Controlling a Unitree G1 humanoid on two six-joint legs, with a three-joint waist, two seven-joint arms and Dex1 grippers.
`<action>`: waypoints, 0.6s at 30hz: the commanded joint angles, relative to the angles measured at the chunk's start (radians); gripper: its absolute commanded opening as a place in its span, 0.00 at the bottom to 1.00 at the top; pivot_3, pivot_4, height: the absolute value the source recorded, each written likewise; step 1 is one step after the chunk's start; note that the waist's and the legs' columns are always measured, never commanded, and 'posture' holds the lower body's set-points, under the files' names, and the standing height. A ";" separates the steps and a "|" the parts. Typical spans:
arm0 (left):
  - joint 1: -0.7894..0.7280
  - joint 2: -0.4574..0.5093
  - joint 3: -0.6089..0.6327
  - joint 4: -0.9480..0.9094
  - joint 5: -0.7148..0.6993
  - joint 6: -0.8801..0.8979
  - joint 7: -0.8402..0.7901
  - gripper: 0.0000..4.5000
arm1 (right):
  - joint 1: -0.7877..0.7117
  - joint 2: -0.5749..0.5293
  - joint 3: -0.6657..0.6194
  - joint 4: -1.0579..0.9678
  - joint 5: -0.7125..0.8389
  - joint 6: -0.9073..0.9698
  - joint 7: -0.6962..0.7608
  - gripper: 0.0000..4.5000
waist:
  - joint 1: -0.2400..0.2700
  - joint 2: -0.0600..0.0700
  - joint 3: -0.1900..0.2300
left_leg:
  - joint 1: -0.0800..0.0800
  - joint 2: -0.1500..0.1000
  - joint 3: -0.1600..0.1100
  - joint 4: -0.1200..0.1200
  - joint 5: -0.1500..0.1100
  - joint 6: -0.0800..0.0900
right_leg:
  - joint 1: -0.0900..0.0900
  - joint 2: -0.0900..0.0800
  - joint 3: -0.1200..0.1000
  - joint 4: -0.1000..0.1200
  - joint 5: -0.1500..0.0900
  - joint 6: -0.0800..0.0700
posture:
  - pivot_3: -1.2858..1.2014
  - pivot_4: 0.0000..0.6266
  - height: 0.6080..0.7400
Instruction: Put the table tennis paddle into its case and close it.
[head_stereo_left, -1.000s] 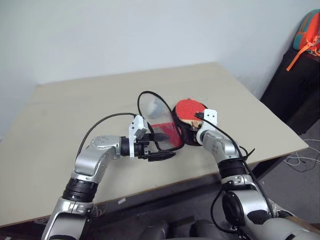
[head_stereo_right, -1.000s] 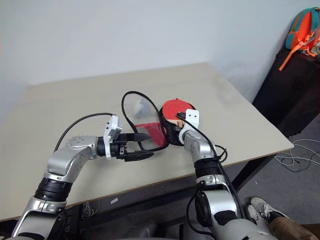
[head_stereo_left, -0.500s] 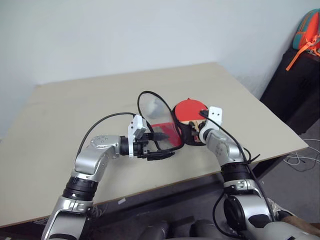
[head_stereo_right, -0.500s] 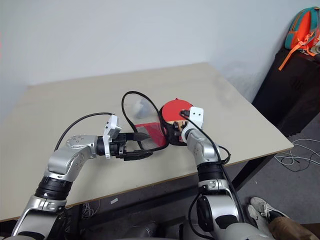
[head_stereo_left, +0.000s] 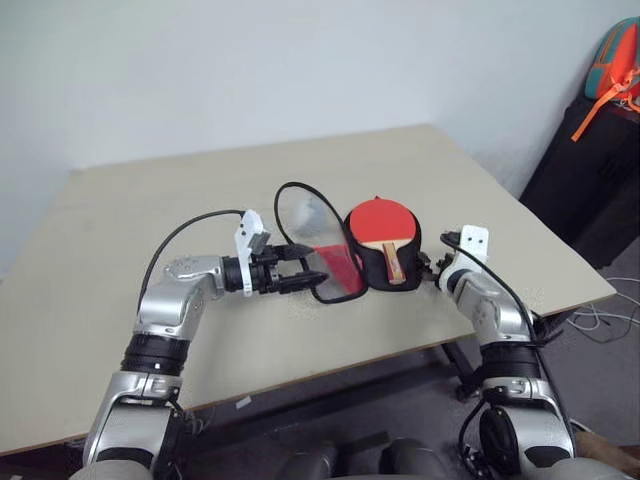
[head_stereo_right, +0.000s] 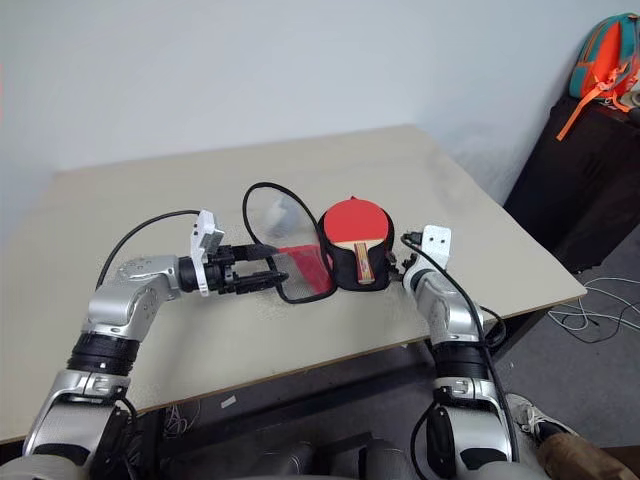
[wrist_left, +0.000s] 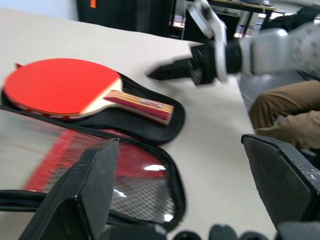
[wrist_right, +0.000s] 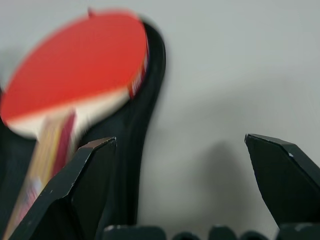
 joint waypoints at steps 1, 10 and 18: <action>-0.036 0.003 0.029 0.011 0.004 -0.033 -0.002 0.93 | 0.002 0.013 0.029 -0.049 0.012 0.014 0.021 0.99 | 0.000 0.000 0.000 | 0.000 0.000 0.000 0.000 0.000 0.000 | 0.000 0.000 0.000 0.000 0.000 0.000 | 0.52 0.00 1.00; -0.052 -0.017 0.021 0.041 0.019 -0.045 -0.004 0.93 | 0.060 0.046 0.143 -0.098 -0.037 0.048 0.038 0.99 | 0.000 -0.001 0.000 | 0.000 0.000 0.000 0.000 0.000 0.000 | 0.000 0.000 0.000 0.000 0.000 0.000 | 0.52 0.00 1.00; -0.056 -0.025 0.021 0.042 0.022 -0.035 0.006 0.93 | 0.096 0.044 0.194 -0.110 -0.070 0.075 0.050 0.55 | -0.001 -0.003 -0.002 | 0.001 0.001 0.000 0.000 0.000 0.000 | 0.000 0.001 0.000 0.000 0.000 0.000 | 0.52 0.00 1.00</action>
